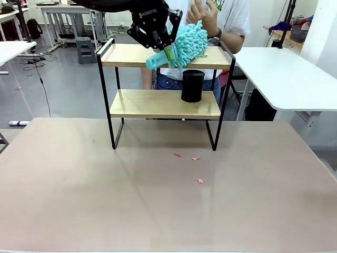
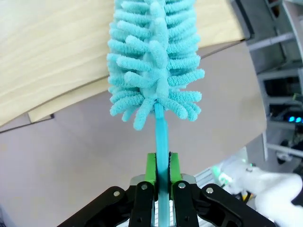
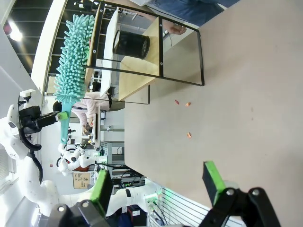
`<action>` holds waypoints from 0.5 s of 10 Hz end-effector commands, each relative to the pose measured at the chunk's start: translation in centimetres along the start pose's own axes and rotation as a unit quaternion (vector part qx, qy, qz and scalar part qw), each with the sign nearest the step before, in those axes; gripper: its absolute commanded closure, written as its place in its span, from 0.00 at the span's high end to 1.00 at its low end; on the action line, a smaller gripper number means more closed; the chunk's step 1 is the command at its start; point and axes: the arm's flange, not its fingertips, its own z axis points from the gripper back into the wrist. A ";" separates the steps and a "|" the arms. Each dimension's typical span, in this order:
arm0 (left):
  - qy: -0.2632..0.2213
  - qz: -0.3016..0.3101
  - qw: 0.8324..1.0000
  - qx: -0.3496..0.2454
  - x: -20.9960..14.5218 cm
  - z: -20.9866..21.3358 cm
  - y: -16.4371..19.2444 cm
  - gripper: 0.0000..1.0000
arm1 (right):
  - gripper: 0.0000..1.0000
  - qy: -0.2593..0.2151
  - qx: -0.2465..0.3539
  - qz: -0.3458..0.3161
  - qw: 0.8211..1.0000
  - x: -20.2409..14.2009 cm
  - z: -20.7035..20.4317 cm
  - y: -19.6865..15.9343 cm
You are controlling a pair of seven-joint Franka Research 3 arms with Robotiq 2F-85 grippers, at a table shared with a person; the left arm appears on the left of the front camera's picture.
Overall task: Clean the shelf.
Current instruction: Clean the remaining tier of the Shelf with the Duster once objects are removed.
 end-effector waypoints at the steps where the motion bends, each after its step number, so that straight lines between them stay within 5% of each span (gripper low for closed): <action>1: 0.035 -0.039 0.998 -0.022 0.1 1.5 1.1 0.12 | 1.00 -0.008 0.012 0.013 1.000 0.1 -0.2 0.0; 5: 0.121 -0.132 0.982 -0.058 -3.0 4.6 3.8 0.12 | 1.00 -0.008 0.012 0.013 1.000 0.1 -0.2 0.0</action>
